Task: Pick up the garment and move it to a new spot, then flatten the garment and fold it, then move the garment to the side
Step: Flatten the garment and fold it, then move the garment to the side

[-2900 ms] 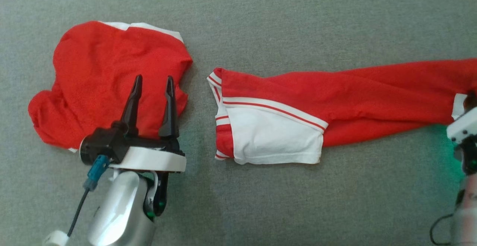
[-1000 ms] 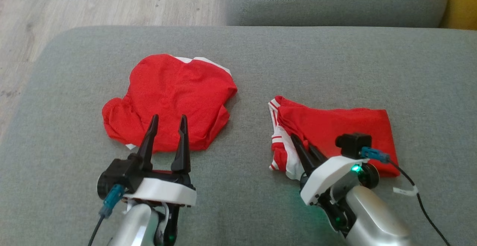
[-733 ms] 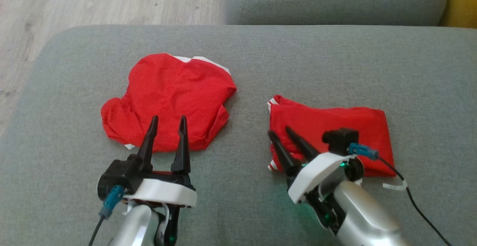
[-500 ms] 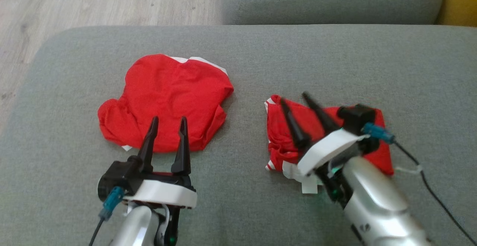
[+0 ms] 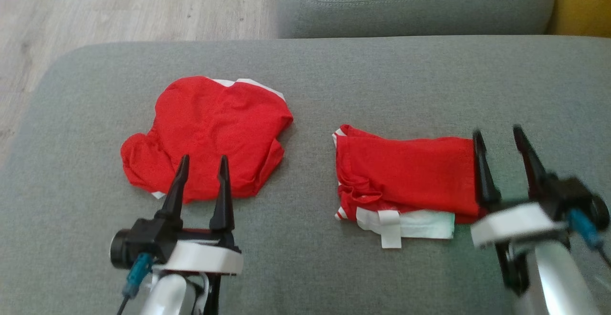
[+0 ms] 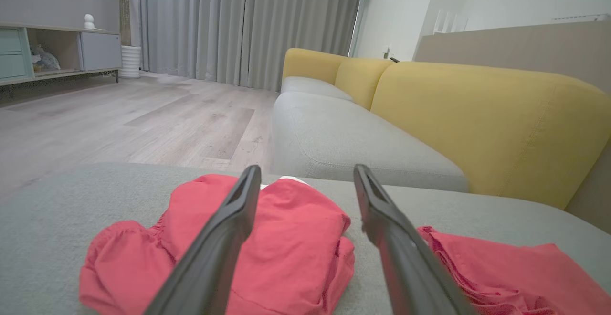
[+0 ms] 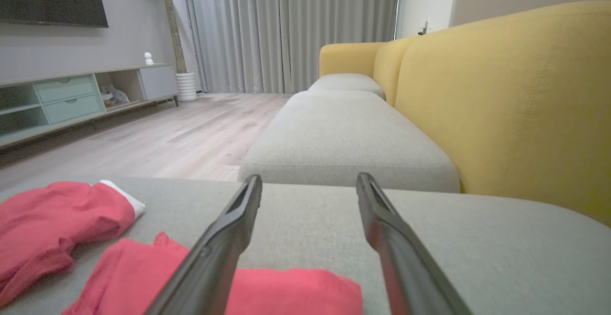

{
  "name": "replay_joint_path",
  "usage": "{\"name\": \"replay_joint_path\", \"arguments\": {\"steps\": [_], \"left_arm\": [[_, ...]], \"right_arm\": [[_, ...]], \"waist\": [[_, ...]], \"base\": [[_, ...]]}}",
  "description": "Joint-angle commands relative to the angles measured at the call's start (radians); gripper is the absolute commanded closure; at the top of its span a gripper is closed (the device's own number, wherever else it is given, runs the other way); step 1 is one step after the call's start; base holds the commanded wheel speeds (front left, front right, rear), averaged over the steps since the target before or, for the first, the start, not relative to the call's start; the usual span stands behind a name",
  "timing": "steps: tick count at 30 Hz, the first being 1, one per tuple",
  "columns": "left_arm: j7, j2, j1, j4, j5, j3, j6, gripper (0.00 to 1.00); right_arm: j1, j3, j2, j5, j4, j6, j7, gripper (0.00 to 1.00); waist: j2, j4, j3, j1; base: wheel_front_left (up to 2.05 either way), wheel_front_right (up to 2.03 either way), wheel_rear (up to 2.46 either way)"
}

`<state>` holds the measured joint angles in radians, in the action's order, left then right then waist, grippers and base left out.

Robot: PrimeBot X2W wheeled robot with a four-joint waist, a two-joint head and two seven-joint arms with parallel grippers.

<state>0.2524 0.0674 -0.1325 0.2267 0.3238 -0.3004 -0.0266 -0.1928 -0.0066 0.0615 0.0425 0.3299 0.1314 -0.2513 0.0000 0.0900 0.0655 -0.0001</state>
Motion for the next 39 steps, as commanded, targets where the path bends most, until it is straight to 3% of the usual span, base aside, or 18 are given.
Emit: {"name": "replay_joint_path", "arguments": {"steps": [1,8,18,24,35,36,37,39], "left_arm": [[0.009,0.003,-0.012,-0.036,-0.025,0.046,-0.005,0.0],[0.009,-0.009,0.036,-0.033,-0.059,0.077,-0.004,0.0],[0.009,-0.016,0.014,-0.035,-0.073,0.091,0.015,0.0],[0.009,-0.017,-0.022,-0.057,-0.069,0.077,0.022,0.0],[0.009,-0.017,-0.054,-0.056,-0.078,0.063,0.024,0.0],[0.009,-0.017,-0.056,-0.055,-0.078,0.064,0.023,0.0],[0.009,-0.017,-0.058,-0.054,-0.078,0.065,0.022,0.0],[0.009,-0.017,-0.06,-0.054,-0.077,0.065,0.02,0.0]], "right_arm": [[0.016,0.008,-0.01,-0.017,-0.056,-0.001,-0.01,0.0],[0.103,0.015,-0.011,0.037,-0.104,-0.001,-0.01,0.0],[0.086,-0.003,-0.011,0.024,-0.102,-0.001,0.009,0.0],[0.006,-0.072,-0.011,0.018,0.033,-0.001,0.11,0.0],[-0.096,-0.017,-0.011,0.146,0.302,-0.001,0.212,0.0],[-0.1,-0.001,-0.011,0.139,0.314,-0.001,0.216,0.95],[-0.105,0.005,-0.011,0.131,0.321,-0.001,0.214,1.0],[-0.116,-0.001,-0.011,0.094,0.326,-0.001,0.2,1.0]], "waist": [[0.0,-0.003,-0.001,0.0001],[0.0,-0.018,0.002,0.0001],[0.0,-0.015,0.036,0.0001],[0.0,0.001,0.1,0.0001],[0.0,0.01,0.147,0.0001],[0.0,0.008,0.147,0.0001],[0.0,0.006,0.147,0.0001],[0.0,0.0,0.143,0.0001]], "base": [[0.0,0.0,0.0],[0.0,0.0,0.0],[0.0,0.0,0.0],[0.0,0.0,0.0],[0.0,0.0,0.0],[0.0,0.0,0.0],[0.0,0.0,0.0],[0.0,0.0,0.0]]}}
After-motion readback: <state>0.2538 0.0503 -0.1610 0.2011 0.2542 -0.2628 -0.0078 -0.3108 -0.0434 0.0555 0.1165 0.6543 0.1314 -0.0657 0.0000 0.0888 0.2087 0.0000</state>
